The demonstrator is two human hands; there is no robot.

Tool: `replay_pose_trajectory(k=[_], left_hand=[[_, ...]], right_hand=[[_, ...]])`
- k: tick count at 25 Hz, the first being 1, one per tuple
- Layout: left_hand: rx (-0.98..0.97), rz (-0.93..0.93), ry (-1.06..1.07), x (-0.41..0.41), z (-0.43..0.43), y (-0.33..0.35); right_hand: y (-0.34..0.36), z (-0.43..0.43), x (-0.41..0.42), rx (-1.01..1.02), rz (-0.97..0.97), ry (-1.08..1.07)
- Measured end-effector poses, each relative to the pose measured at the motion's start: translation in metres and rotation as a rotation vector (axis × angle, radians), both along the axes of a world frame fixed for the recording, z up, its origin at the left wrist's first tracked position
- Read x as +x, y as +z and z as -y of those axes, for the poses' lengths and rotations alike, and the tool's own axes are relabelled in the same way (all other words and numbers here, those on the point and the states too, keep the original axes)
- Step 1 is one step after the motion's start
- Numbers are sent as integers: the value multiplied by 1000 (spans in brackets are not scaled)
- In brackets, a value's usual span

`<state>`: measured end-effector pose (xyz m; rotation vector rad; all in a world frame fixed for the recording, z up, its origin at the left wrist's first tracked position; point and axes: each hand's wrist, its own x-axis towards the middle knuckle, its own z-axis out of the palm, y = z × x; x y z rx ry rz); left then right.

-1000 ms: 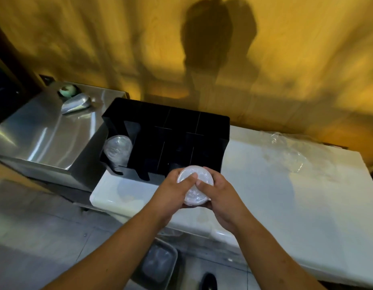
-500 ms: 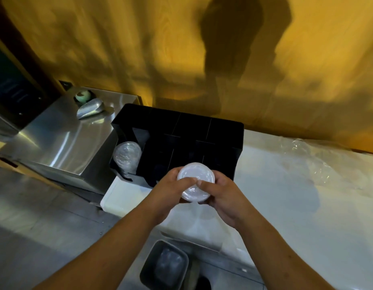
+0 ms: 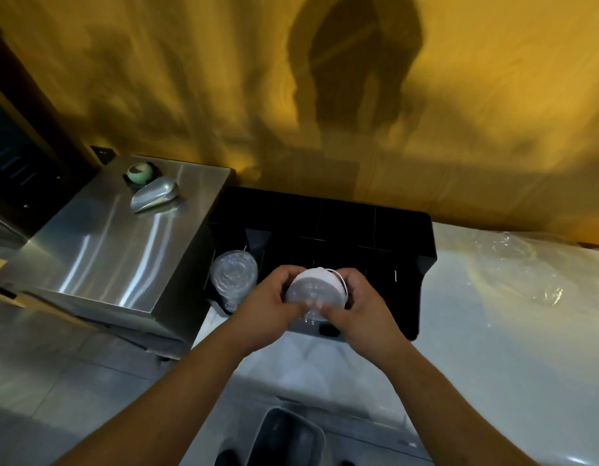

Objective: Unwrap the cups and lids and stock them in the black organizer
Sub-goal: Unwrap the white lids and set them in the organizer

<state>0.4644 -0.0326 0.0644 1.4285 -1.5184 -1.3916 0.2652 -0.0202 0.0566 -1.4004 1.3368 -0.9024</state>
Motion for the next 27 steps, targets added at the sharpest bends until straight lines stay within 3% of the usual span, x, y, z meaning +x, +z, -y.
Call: replay_pose_trajectory(k=[7,12,18,22,27], left_hand=[[-242,252,-99,99,25,3],[-204,131,-91,143,37,11],[-681,592,-27,160,53,-6],[-794,707,-38,162,58,-23],[-672,712,-125,161,60,-38]], right_hand=[[7,5,95,-226,-345,-49],[4,21,136,-476,-558,-51],[-12,55,162,-754,-821,20],[-32,70,166,-753,-903,88],[-47,71,158,-654,-933,176]])
